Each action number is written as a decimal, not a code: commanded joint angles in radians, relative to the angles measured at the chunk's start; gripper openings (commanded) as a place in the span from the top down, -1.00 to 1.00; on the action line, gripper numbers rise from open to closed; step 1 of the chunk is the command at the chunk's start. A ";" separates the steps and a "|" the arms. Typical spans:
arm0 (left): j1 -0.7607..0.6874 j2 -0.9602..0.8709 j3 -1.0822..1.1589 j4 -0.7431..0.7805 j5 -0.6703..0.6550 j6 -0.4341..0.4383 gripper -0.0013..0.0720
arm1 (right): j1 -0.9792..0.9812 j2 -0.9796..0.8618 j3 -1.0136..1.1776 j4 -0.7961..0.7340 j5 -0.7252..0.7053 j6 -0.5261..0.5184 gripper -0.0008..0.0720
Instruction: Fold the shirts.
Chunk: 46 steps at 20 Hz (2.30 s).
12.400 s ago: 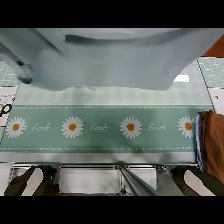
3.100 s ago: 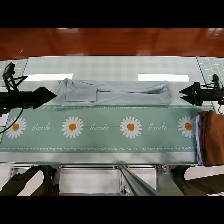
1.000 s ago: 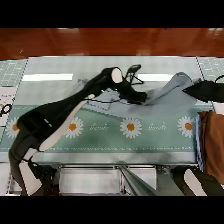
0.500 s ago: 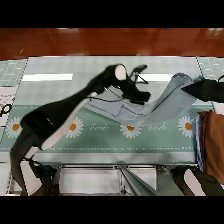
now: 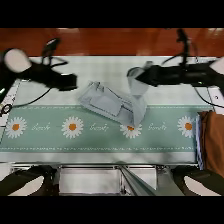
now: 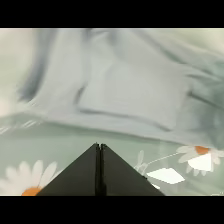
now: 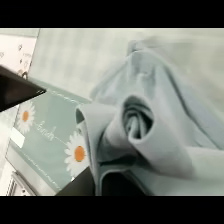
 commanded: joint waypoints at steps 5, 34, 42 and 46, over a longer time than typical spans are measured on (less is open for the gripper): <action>0.179 0.484 -0.461 -0.025 0.078 0.007 0.87 | 0.231 -0.523 0.383 0.106 -0.094 0.007 0.92; 0.179 0.399 -0.462 -0.121 0.160 0.007 0.87 | -0.412 0.196 -0.613 -0.137 -0.074 0.077 -0.18; 0.179 0.397 -0.462 -0.121 0.167 0.007 0.87 | -0.169 -0.256 -0.548 0.274 -0.136 -0.153 -0.18; 0.179 0.397 -0.462 -0.121 0.167 0.007 0.87 | -0.068 -0.373 -0.407 0.285 -0.130 -0.146 -0.18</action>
